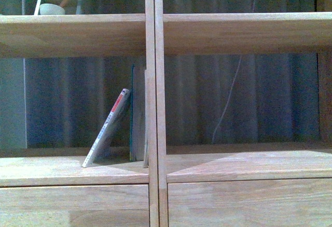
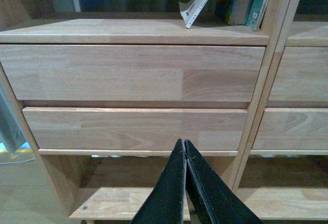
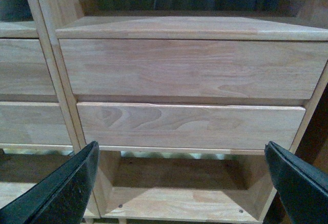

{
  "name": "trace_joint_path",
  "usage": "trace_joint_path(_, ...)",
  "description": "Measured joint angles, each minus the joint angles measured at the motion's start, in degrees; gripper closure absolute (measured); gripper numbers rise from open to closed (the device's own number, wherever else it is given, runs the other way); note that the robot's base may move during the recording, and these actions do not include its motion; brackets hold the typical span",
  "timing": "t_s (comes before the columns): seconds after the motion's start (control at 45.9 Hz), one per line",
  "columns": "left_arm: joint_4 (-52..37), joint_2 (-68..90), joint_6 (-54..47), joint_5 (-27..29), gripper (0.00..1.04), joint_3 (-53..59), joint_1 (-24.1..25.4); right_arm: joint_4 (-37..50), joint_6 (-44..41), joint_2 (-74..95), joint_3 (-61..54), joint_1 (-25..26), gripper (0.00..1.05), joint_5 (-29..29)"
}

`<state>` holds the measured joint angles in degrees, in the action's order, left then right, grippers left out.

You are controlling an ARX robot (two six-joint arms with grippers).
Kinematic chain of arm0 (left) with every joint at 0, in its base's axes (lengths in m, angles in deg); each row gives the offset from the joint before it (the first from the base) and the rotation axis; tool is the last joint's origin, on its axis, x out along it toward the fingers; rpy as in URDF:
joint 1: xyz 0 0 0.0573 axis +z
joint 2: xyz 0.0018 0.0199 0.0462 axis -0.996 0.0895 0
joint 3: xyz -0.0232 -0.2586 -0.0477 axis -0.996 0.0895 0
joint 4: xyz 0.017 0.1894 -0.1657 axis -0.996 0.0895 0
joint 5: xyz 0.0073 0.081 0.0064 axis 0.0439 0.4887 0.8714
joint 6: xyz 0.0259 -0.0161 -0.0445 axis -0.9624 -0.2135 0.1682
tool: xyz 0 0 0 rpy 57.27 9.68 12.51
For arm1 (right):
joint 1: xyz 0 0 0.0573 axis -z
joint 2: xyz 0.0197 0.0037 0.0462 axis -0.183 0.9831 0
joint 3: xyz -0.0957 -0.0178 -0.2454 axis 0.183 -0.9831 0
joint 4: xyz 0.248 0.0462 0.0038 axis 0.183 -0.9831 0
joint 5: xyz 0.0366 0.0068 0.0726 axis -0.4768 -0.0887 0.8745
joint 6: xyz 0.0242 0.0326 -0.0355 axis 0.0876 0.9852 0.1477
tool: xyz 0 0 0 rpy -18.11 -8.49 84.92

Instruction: Organize books on shelf

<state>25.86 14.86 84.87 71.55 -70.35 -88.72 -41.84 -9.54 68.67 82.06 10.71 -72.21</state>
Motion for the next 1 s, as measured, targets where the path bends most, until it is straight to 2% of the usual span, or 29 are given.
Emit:
trace_joint_path(0.065, 0.0, -0.3, 0.1, -0.6, 1.02, 0.5, 2.8, 0.0, 0.0, 0.0, 0.0, 0.0, 0.07, 0.0)
trace_joint_path(0.131, 0.0, -0.7, 0.1, -1.1, 1.02, 0.8, 3.3, 0.0, 0.0, 0.0, 0.0, 0.0, 0.07, 0.0)
trace_joint_path(0.85, -0.2, -4.1, 0.2, -1.6, 1.02, 4.4, 3.6, 0.0, 0.0, 0.0, 0.0, 0.0, 0.07, 0.0)
trace_joint_path(1.002, -0.2, -4.1, 0.2, -1.6, 0.69, 4.4, 3.6, 0.0, 0.0, 0.0, 0.0, 0.0, 0.07, 0.0)
